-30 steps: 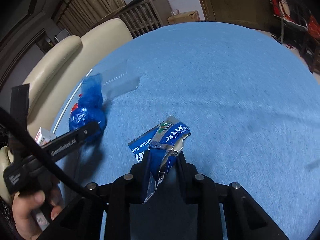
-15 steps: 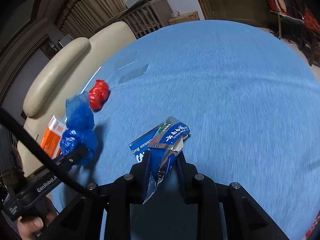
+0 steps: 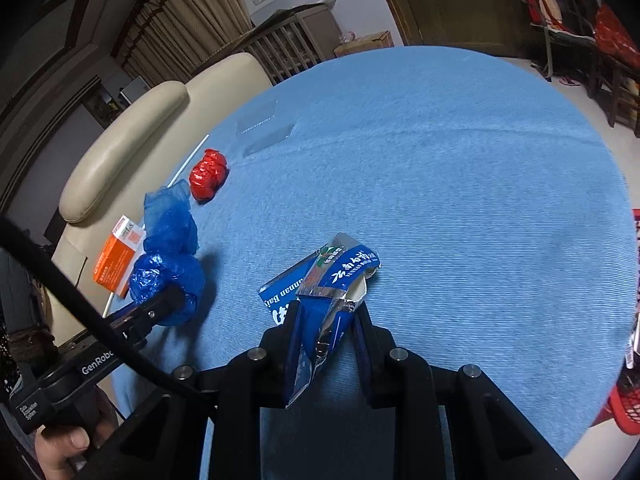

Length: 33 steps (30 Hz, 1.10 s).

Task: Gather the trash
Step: 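Carry the crushed carton with the right tool over the red wastebasket while the left tool lifts the blue bag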

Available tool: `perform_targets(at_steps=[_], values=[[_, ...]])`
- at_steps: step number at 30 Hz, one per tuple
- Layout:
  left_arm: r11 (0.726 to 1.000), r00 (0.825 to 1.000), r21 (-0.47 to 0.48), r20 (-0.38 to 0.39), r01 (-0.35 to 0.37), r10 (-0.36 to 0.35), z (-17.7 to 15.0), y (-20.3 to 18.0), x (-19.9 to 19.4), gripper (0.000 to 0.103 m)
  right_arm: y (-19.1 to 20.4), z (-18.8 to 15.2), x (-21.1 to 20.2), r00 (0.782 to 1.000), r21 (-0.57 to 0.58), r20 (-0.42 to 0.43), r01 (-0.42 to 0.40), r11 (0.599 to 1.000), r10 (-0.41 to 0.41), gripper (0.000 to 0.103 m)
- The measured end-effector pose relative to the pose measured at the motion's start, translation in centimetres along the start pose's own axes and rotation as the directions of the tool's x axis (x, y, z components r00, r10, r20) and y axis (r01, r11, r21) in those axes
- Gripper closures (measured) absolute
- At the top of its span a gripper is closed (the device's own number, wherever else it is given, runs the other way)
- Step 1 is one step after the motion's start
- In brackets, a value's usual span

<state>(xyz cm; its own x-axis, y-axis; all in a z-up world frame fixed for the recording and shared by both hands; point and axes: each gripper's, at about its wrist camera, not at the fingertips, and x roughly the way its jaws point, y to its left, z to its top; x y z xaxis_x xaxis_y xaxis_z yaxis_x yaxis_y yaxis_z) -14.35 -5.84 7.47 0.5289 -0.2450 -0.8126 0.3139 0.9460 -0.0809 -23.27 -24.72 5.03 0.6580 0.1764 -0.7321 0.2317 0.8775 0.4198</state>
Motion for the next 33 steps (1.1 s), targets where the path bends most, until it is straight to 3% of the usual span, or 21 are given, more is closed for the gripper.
perform_targets(at_steps=[19,33], values=[[0.987,0.997,0.139,0.003,0.076,-0.077,-0.7,-8.5,-1.7,0.054,-7.0,-0.6,-6.5,0.992,0.101,0.091,0.078,0.992,-0.087,0.077],[0.948,0.986,0.272,-0.034,0.167,-0.163,-1.7,-16.7,-1.9,0.054,-15.5,-1.5,-12.3,0.964,0.258,0.158,0.171,0.951,-0.216,0.077]])
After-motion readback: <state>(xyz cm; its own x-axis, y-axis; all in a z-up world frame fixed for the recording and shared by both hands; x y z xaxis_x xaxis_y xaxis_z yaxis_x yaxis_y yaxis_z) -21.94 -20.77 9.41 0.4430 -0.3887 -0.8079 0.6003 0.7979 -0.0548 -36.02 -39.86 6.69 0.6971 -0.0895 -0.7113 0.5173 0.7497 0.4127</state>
